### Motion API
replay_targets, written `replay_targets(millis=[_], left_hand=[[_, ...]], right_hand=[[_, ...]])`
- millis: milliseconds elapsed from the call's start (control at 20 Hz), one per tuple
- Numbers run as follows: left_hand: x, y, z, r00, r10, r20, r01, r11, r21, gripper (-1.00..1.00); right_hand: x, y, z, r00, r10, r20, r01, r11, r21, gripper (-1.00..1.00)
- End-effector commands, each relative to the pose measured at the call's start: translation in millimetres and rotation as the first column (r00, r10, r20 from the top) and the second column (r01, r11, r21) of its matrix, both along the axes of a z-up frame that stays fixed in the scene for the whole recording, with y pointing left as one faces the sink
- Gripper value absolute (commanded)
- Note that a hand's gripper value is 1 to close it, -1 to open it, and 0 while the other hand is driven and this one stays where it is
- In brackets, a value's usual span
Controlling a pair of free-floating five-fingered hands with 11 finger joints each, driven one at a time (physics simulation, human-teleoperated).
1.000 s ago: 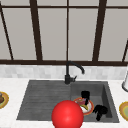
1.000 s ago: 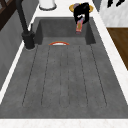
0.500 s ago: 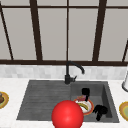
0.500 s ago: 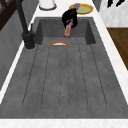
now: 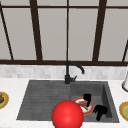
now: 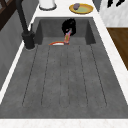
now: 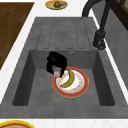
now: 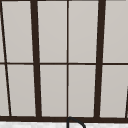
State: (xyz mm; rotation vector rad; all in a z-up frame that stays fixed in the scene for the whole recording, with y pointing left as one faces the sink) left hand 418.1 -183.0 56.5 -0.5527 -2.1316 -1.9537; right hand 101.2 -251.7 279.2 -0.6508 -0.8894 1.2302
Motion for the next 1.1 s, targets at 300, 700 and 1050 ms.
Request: replay_targets(millis=[300, 700, 1050], left_hand=[[20.7, -1, -7, 0.9948, -0.097, 0.032, 0.096, 0.9948, 0.033, 1.00], [62.8, -2, 4, 0.9977, -0.062, 0.026, 0.061, 0.9967, 0.053, 1.00], [107.1, -13, -30, 0.9975, -0.039, 0.059, 0.039, 0.9992, 0.005, 1.00]], right_hand=[[0, 0, 0, 1.000, 0.000, 0.000, 0.000, 1.000, 0.000, 0.00], [0, 0, 0, 1.000, 0.000, 0.000, 0.000, 1.000, 0.000, 0.00], [0, 0, 0, 1.000, 0.000, 0.000, 0.000, 1.000, 0.000, 0.00]])
